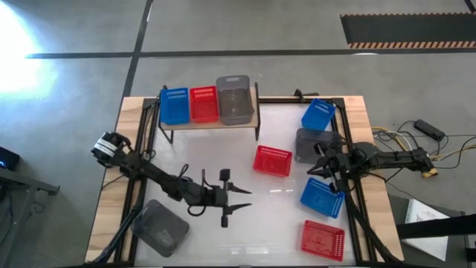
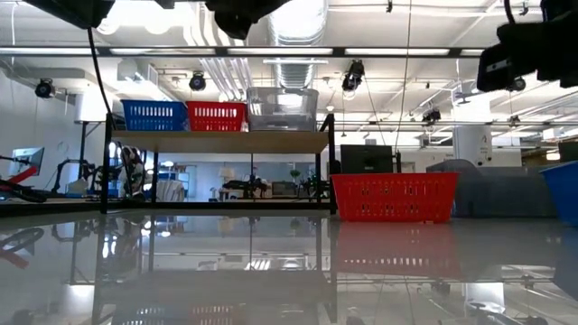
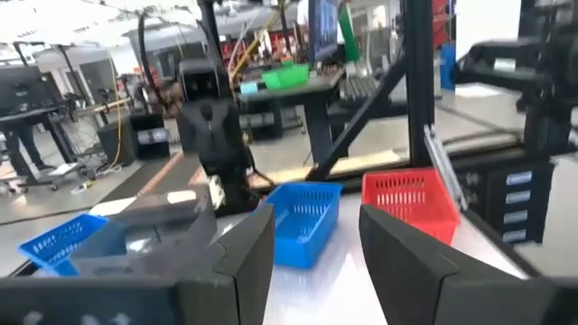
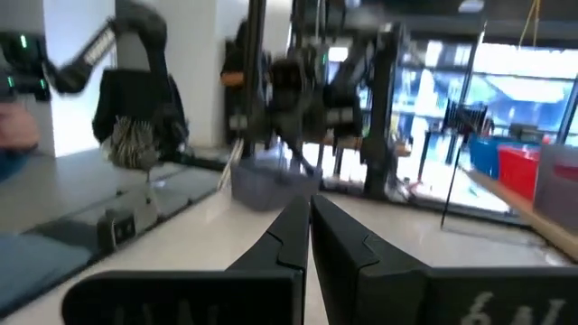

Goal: Stack baskets on shelf by color
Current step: Stack the top red bin on top of the red bin on the shelf

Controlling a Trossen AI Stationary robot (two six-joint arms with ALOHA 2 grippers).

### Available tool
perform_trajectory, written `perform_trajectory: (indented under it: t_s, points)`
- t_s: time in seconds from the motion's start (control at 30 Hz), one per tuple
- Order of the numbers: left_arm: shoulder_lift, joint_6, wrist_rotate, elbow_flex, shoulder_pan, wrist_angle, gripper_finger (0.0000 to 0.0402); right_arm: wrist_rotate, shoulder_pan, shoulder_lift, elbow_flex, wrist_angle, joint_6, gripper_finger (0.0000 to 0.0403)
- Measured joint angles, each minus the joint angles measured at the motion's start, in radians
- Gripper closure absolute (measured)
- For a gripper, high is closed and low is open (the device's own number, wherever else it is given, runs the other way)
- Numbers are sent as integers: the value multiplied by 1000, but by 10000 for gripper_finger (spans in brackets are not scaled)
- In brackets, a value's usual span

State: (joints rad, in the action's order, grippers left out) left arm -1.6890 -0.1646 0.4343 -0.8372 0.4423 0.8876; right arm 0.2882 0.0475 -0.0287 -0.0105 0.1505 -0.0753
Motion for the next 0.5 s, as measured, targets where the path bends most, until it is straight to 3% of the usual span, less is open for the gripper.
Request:
perform_trajectory:
  t_s: [0.17,0.33,0.5]
  points:
    - [0,0,-1,5,0,-16,254,0,2,0,0,208,251,394]
    - [3,0,-1,16,3,-20,254,-34,8,-17,0,308,354,394]
    - [32,0,5,36,6,-47,254,-159,82,-192,-1,310,372,394]
